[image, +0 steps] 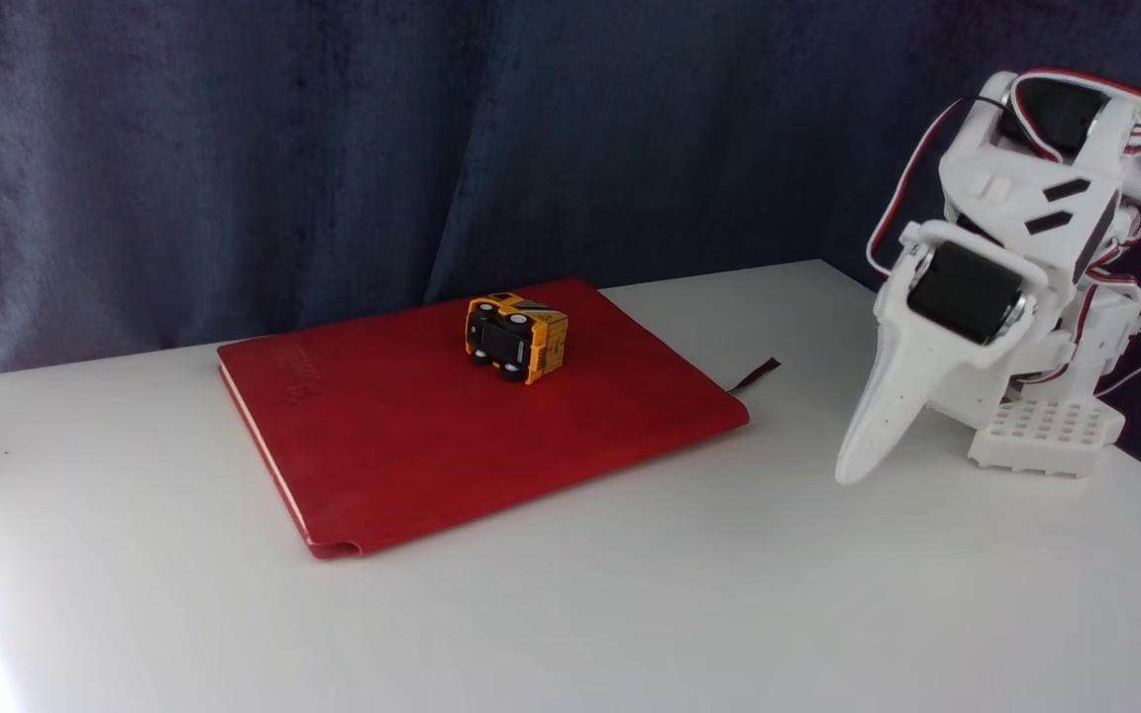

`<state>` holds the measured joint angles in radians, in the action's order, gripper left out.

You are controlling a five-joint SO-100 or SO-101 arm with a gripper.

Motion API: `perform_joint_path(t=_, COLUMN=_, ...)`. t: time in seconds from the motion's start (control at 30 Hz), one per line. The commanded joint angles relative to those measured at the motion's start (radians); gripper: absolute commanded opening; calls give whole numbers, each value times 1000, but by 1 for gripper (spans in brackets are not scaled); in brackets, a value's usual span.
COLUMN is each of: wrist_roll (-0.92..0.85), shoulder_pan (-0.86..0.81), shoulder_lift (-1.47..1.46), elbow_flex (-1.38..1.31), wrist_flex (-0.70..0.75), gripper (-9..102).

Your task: Grasp a toy truck onto the red notebook.

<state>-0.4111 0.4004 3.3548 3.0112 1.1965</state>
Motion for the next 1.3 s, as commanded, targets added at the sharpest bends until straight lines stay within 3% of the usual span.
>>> perform_joint_path(t=0.0, wrist_roll=2, shoulder_pan=0, shoulder_lift=31, elbow_flex=9, wrist_flex=12, gripper=3)
perform_joint_path(t=1.27, wrist_roll=23, shoulder_pan=-31, shoulder_lift=32, elbow_flex=48, wrist_flex=-43, gripper=0)
